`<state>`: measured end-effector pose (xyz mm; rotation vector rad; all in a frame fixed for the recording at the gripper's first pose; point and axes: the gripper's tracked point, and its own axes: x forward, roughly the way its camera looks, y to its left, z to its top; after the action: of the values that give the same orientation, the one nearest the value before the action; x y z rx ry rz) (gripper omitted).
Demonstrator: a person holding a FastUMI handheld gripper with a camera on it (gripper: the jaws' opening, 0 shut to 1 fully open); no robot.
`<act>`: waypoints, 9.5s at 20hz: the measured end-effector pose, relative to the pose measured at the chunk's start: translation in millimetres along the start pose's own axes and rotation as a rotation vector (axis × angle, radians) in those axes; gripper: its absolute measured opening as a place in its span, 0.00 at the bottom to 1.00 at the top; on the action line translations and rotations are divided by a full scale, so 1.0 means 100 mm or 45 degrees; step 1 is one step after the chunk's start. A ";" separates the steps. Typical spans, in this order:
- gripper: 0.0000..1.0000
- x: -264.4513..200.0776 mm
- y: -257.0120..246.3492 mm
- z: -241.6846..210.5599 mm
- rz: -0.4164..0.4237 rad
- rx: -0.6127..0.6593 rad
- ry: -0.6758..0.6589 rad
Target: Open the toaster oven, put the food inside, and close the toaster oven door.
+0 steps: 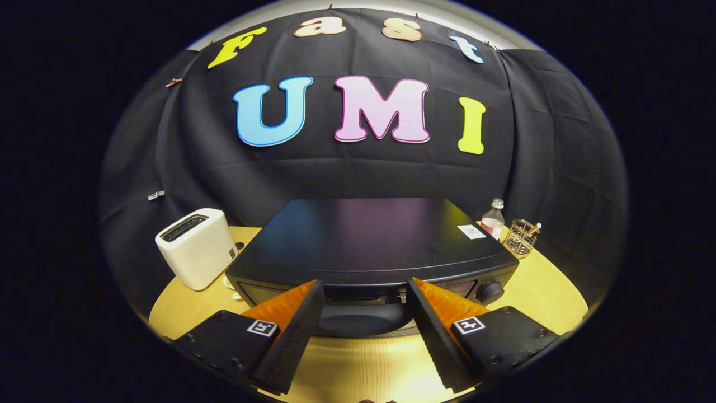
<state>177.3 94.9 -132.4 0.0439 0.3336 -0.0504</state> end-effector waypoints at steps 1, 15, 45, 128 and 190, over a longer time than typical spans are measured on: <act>0.98 -0.03 0.00 -0.02 0.000 -0.001 0.005; 0.97 -0.57 -0.04 -0.59 0.040 0.023 0.106; 0.97 -1.24 -2.91 -1.32 -0.147 0.004 0.564; 0.06 0.27 -0.40 -0.89 -0.185 1.184 0.334; 1.00 -0.92 -0.14 -1.50 0.228 -0.194 0.432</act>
<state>40.6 93.0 -244.5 -0.0701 0.6701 0.1617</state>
